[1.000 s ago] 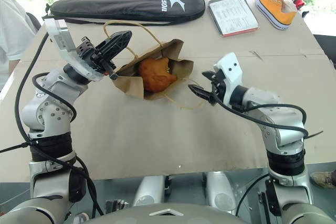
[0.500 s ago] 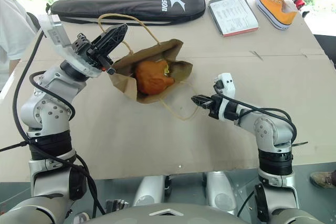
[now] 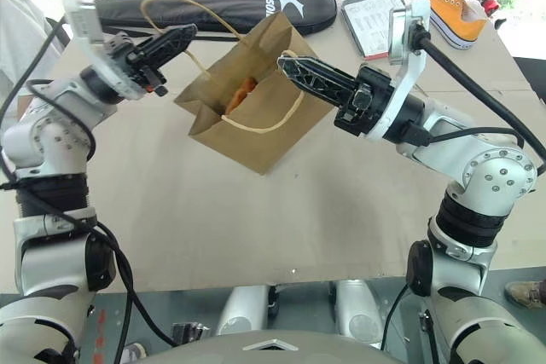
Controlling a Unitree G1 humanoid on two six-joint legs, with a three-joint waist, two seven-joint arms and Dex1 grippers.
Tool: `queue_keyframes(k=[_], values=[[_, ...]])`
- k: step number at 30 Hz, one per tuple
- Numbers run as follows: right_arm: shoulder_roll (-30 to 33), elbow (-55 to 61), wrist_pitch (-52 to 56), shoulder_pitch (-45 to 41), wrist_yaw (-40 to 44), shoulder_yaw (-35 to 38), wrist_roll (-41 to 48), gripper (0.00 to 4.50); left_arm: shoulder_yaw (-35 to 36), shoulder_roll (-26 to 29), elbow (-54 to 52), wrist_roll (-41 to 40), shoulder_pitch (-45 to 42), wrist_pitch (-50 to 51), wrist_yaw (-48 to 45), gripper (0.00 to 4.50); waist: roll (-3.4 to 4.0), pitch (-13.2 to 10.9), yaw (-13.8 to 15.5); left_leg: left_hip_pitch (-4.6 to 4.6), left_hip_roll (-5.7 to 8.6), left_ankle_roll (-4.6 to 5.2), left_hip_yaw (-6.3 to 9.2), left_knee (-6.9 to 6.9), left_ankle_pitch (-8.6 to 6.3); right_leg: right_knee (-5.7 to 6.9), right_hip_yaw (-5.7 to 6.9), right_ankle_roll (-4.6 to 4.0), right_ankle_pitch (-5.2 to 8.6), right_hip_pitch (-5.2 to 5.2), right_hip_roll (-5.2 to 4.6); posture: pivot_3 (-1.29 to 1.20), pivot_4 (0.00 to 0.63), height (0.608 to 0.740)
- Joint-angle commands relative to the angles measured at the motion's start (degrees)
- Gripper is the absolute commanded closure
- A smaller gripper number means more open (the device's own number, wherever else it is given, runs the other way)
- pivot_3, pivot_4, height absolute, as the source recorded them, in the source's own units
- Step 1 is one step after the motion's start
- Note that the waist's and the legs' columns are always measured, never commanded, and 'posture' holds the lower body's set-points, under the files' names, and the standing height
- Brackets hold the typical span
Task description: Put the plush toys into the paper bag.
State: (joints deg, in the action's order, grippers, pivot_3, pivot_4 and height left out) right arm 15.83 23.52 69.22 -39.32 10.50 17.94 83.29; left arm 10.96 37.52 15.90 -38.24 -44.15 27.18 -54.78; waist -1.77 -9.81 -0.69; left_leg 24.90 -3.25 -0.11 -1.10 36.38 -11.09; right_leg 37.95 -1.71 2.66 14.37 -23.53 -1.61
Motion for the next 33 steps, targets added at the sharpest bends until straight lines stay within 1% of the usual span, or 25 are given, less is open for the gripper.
queue_keyframes(k=[1, 2, 3, 5, 7, 8, 9, 10, 13, 14, 17, 18, 20, 21, 22, 25, 28, 29, 30, 32, 33], values=[[3.4, -0.12, -1.22, 5.7, -2.42, -1.65, -1.03, 4.46, -3.4, -1.96, 3.76, 4.77, -3.56, -4.48, -3.1, 4.5, -0.08, 0.05, 0.19, 0.01, 0.0, 0.01, 0.0, 0.0, 0.0, -0.02, 0.0, 0.0, 0.0, 0.0, -0.01, 0.0, 0.15, 0.74], [4.67, -0.49, -2.17, 7.43, -2.91, -2.18, -3.77, 4.46, -5.42, -2.48, 5.13, 7.93, -4.03, -6.28, -2.35, 4.5, -0.11, 0.07, 0.25, 0.01, 0.01, 0.01, 0.02, -0.01, -0.01, -0.02, 0.03, 0.0, 0.0, 0.01, -0.02, 0.0, 0.15, 0.74], [6.52, -1.41, -4.26, 8.48, -2.5, -3.01, -8.94, 4.23, -6.89, -2.89, 5.23, 8.87, -4.39, -5.28, -2.54, 4.5, -0.04, 0.03, -0.18, 0.02, 0.01, 0.01, 0.03, -0.01, -0.01, -0.02, 0.04, 0.0, 0.0, 0.01, -0.01, 0.0, 0.15, 0.74], [8.76, -2.34, -7.34, 9.19, -1.39, -4.11, -14.83, 3.61, -7.93, -3.4, 5.52, 9.93, -4.82, -4.38, -3.24, 4.5, -0.02, 0.01, -0.59, 0.01, 0.0, 0.02, -0.07, -0.01, -0.01, 0.06, -0.12, 0.01, 0.0, -0.09, 0.01, 0.0, 0.15, 0.74], [10.37, -2.22, -8.61, 8.67, 0.16, -3.34, -15.18, 2.68, -6.56, -2.98, 4.18, 8.54, -4.36, -2.68, -3.91, 4.5, -0.01, 0.01, -0.7, -0.02, -0.02, 0.02, -0.04, -0.01, -0.01, 0.07, -0.11, 0.01, 0.0, -0.09, 0.06, 0.0, 0.15, 0.74], [11.1, -2.14, -9.02, 8.39, 0.63, -2.78, -15.11, 2.29, -5.75, -2.63, 3.18, 7.78, -3.93, -1.79, -3.91, 3.8, -0.01, 0.01, -0.81, -0.03, -0.03, 0.02, -0.04, -0.01, -0.01, 0.07, -0.11, 0.01, 0.0, -0.09, 0.07, 0.0, 0.15, 0.74], [11.83, -1.96, -9.37, 8.23, 1.02, -2.26, -14.98, 1.76, -4.95, -2.31, 2.18, 7.21, -3.47, -0.96, -3.63, 3.51, -0.01, 0.01, -0.94, -0.02, -0.04, 0.02, -0.03, -0.04, -0.01, 0.07, -0.11, 0.01, 0.0, -0.09, 0.08, 0.0, 0.15, 0.74], [12.29, -1.81, -9.63, 8.23, 1.22, -2.0, -14.87, 1.28, -4.42, -2.14, 1.47, 6.94, -3.14, -0.42, -3.37, 3.08, -0.01, 0.01, -1.02, -0.01, -0.05, 0.02, -0.02, -0.05, -0.01, 0.05, -0.11, 0.01, 0.0, -0.09, 0.09, 0.0, 0.15, 0.74], [15.5, -1.2, -8.43, 8.39, 2.63, 1.81, -7.89, 0.01, -0.77, -0.38, -3.57, 3.87, -0.42, 4.69, -1.79, 1.8, -0.01, 0.0, -1.15, 0.01, -0.05, 0.02, -0.02, -0.08, -0.01, 0.03, -0.11, 0.01, 0.0, -0.09, 0.07, 0.0, 0.15, 0.74], [16.71, -0.91, -8.09, 8.76, 3.06, 2.67, -6.02, 0.0, 0.34, 0.07, -5.29, 3.01, 0.61, 5.92, -1.15, 1.56, -0.01, 0.0, -1.14, 0.01, -0.05, 0.02, -0.03, -0.08, -0.01, 0.02, -0.1, 0.01, 0.0, -0.09, 0.06, 0.0, 0.15, 0.74], [21.75, 0.43, -7.49, 11.08, 6.39, 4.26, -4.38, 0.0, 2.8, 1.77, -11.03, 2.81, 5.83, 7.12, 0.94, 0.25, 0.01, -0.01, -1.15, 0.0, -0.05, 0.04, -0.04, -0.08, -0.02, 0.01, -0.1, 0.02, 0.01, -0.07, 0.01, 0.0, 0.15, 0.74], [23.68, 0.8, -7.72, 12.04, 7.75, 4.86, -5.01, 0.0, 3.28, 2.92, -13.64, 1.05, 8.47, 9.34, -0.69, 0.08, 0.0, -0.01, -1.14, 0.0, -0.05, 0.04, -0.04, -0.08, -0.02, 0.0, -0.1, 0.02, 0.01, -0.07, 0.01, 0.0, 0.15, 0.74], [27.28, 0.91, -9.02, 13.82, 10.11, 6.05, -7.7, 0.0, 5.16, 3.78, -17.8, -4.65, 12.67, 14.46, -3.17, 0.08, 0.01, -0.01, -1.16, -0.03, -0.05, 0.04, -0.06, -0.08, -0.03, 0.0, -0.11, 0.01, 0.01, -0.05, -0.01, 0.0, 0.15, 0.74], [29.52, 1.0, -9.99, 14.89, 11.43, 6.17, -10.15, 0.0, 5.91, 4.0, -18.63, -6.44, 14.23, 15.86, -3.77, 0.08, 0.0, -0.01, -1.09, -0.04, -0.04, 0.04, -0.08, -0.08, -0.03, 0.0, -0.11, 0.01, 0.01, -0.04, -0.04, 0.0, 0.15, 0.74], [31.26, 1.09, -10.59, 15.82, 12.61, 6.19, -12.0, 0.0, 6.02, 4.14, -18.91, -6.59, 15.31, 15.64, -4.17, 0.08, 0.01, -0.02, -0.89, -0.05, -0.04, 0.04, -0.07, -0.06, -0.03, 0.02, -0.09, 0.01, 0.01, -0.04, -0.05, 0.0, 0.15, 0.74], [38.08, 3.1, -11.01, 21.02, 19.78, 7.15, -15.95, 0.83, 4.5, 4.44, -19.63, -7.43, 18.4, 14.42, -9.44, 0.0, 0.01, -0.01, -0.22, -0.06, -0.03, 0.04, -0.07, 0.01, -0.02, 0.02, -0.07, 0.02, 0.03, -0.03, -0.05, 0.0, 0.15, 0.74], [41.6, 6.91, -11.06, 25.57, 24.84, 6.75, -16.27, 2.13, 0.51, 3.98, -16.76, -3.11, 17.53, 9.94, -12.23, 0.0, 0.0, 0.0, 0.25, -0.08, 0.0, 0.04, -0.1, 0.01, -0.02, -0.01, -0.09, -0.01, 0.03, 0.0, -0.07, 0.0, 0.15, 0.74], [42.32, 8.85, -11.65, 27.07, 26.35, 5.52, -17.27, 2.76, -0.86, 3.44, -14.46, -1.78, 16.06, 8.6, -13.15, 0.0, 0.0, -0.01, 0.21, -0.08, 0.0, 0.04, -0.09, 0.02, -0.02, -0.01, -0.08, 0.0, 0.03, 0.01, -0.07, 0.0, 0.15, 0.74], [42.56, 10.32, -12.18, 27.96, 27.34, 4.34, -18.17, 3.11, -2.12, 3.19, -12.38, -0.4, 14.82, 7.11, -14.09, 0.0, 0.01, 0.0, 0.28, -0.08, 0.0, 0.04, -0.09, 0.03, -0.02, 0.0, -0.09, 0.0, 0.03, 0.0, -0.06, 0.0, 0.15, 0.74], [41.28, 12.38, -13.92, 28.12, 27.45, 0.95, -20.46, 4.12, -4.31, 2.26, -7.32, 2.51, 11.52, 3.65, -15.31, 0.0, -0.01, 0.01, 0.24, -0.08, -0.01, 0.04, -0.07, 0.07, -0.02, 0.0, -0.08, 0.02, 0.04, 0.01, -0.03, 0.0, 0.15, 0.74], [40.32, 12.9, -14.78, 27.69, 27.2, -0.84, -21.58, 4.48, -5.02, 1.87, -5.3, 3.46, 10.12, 2.64, -15.77, 0.0, -0.01, 0.01, 0.2, -0.07, -0.01, 0.04, -0.07, 0.08, -0.02, 0.0, -0.08, 0.02, 0.04, 0.01, -0.02, 0.0, 0.15, 0.74]])
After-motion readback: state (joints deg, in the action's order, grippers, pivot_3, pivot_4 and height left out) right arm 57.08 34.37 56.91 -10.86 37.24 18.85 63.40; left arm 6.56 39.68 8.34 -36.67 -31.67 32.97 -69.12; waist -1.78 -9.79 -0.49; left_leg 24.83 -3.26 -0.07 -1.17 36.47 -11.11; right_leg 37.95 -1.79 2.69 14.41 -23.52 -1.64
